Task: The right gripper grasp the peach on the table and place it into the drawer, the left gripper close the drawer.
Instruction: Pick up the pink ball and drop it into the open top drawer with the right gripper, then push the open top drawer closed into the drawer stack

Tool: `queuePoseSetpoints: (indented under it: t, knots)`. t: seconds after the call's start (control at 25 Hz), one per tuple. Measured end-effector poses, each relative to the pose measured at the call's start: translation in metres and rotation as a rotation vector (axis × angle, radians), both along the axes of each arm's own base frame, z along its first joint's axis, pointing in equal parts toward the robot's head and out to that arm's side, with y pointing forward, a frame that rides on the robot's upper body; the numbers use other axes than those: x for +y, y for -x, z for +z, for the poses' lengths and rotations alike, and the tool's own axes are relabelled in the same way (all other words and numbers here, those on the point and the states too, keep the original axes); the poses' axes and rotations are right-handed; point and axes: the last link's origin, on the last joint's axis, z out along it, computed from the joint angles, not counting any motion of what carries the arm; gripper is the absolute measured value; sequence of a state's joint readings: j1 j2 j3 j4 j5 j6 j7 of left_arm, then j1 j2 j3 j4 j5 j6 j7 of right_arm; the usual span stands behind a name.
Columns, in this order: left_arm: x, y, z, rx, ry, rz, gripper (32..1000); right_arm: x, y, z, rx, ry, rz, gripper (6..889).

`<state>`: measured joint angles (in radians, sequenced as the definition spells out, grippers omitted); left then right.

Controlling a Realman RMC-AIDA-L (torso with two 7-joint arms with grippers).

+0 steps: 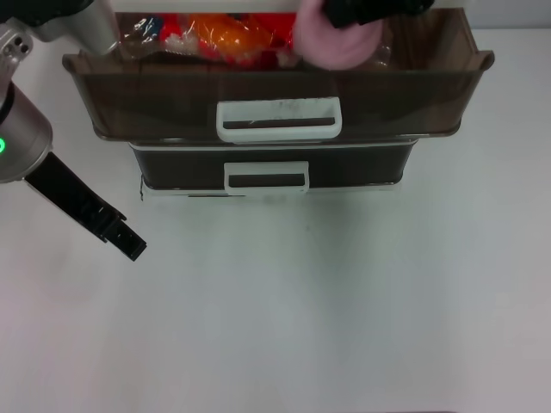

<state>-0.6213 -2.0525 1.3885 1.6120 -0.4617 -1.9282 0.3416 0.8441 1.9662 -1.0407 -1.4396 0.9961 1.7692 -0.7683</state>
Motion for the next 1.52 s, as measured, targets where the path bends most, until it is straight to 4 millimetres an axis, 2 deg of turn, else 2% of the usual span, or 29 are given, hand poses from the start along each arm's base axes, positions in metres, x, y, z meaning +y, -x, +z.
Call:
queuePoseSetpoints:
  t: [0.32, 0.72, 0.88, 0.96, 1.12, 1.32, 1.4, 1.52]
  knots:
    - [0.0, 0.0, 0.0, 0.0, -0.001, 0.002, 798, 0.0, -0.002, 0.002, 0.008, -0.012, 0.004, 391]
    - [0.0, 0.0, 0.001, -0.003, -0.006, 0.002, 798, 0.001, -0.001, 0.001, 0.006, -0.02, 0.011, 856]
    - [0.0, 0.0, 0.001, -0.003, -0.006, 0.002, 798, -0.006, -0.002, 0.015, -0.002, -0.073, 0.034, 863]
    - [-0.001, 0.001, 0.001, -0.003, -0.007, 0.002, 798, -0.012, -0.008, 0.032, -0.008, -0.131, 0.034, 866]
    - [-0.001, -0.001, 0.0, -0.006, -0.001, -0.003, 798, -0.023, -0.036, 0.067, -0.028, -0.246, -0.043, 865]
    - [-0.004, -0.004, -0.001, -0.032, 0.01, -0.006, 797, -0.033, -0.097, 0.104, -0.094, -0.352, -0.254, 864]
    - [-0.005, -0.005, -0.001, -0.033, 0.008, -0.011, 797, -0.037, -0.124, 0.114, -0.145, -0.376, -0.344, 863]
    - [-0.008, -0.004, 0.001, -0.035, 0.0, -0.012, 797, -0.041, -0.162, 0.113, -0.202, -0.349, -0.448, 857]
